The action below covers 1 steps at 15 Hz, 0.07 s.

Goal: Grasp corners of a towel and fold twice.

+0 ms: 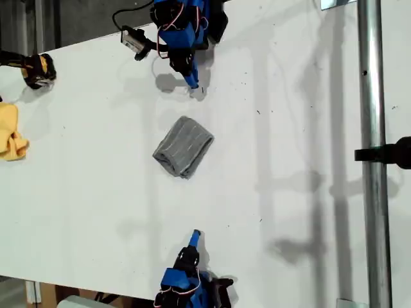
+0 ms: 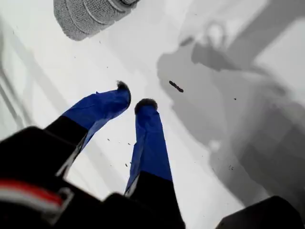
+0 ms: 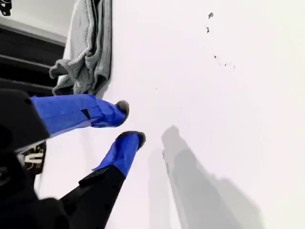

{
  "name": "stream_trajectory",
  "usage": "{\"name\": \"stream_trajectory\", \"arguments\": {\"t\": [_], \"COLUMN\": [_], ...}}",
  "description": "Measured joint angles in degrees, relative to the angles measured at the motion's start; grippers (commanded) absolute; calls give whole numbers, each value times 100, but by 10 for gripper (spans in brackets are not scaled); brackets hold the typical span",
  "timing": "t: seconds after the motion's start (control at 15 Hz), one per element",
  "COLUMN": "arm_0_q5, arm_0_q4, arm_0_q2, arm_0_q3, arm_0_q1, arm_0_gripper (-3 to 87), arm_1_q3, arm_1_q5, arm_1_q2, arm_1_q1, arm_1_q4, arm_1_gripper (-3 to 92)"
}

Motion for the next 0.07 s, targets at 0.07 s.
{"name": "stream_trajectory", "arguments": {"t": [0.07], "arm_0_q5": [0], "arm_0_q4": [0], "arm_0_q2": [0], "arm_0_q3": [0], "arm_0_q1": [0], "arm_0_gripper": [77], "arm_1_q3": [0], "arm_1_q5": [0], "arm_1_q2": [0], "arm_1_q1": [0], "arm_1_q4": [0], "arm_1_gripper": [81]}}
